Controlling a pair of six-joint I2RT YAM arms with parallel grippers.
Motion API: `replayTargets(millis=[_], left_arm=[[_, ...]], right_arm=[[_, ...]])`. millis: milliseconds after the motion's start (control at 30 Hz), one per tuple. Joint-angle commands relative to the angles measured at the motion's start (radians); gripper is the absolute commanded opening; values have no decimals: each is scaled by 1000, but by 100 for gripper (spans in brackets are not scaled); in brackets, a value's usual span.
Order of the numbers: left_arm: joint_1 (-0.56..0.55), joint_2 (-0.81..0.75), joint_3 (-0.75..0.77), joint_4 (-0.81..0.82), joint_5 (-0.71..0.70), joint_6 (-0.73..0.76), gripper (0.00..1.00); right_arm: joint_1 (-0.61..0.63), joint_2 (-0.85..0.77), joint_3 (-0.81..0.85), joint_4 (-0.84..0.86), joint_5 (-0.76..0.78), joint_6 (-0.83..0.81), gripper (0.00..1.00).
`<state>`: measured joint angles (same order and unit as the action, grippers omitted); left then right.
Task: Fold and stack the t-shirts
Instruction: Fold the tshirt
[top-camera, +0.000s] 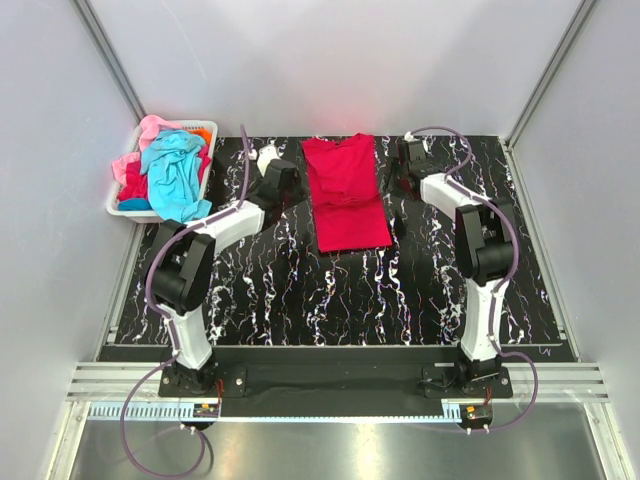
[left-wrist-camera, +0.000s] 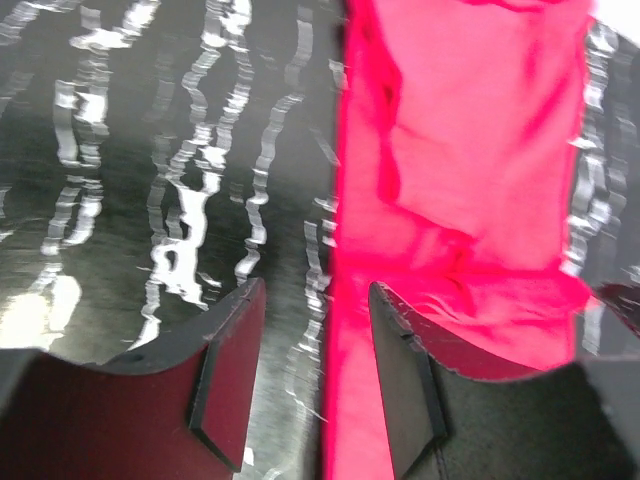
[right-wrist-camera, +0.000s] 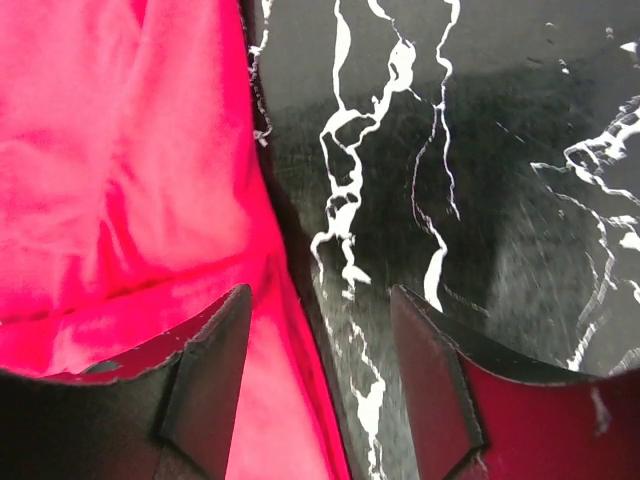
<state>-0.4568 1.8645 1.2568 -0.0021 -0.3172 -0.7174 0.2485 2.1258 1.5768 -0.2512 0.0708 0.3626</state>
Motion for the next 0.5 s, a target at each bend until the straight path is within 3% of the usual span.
replayTargets(millis=[0, 200, 300, 467], left_arm=[[6, -36, 24, 33, 160, -27, 49], [-3, -34, 13, 4, 437, -86, 37], [-32, -44, -7, 4, 497, -100, 29], [-100, 7, 36, -97, 520, -97, 15]], right_arm=[[-5, -147, -62, 55, 5, 24, 63], [-5, -263, -198, 58, -67, 47, 58], [0, -290, -250, 35, -156, 61, 57], [32, -293, -342, 21, -247, 70, 45]])
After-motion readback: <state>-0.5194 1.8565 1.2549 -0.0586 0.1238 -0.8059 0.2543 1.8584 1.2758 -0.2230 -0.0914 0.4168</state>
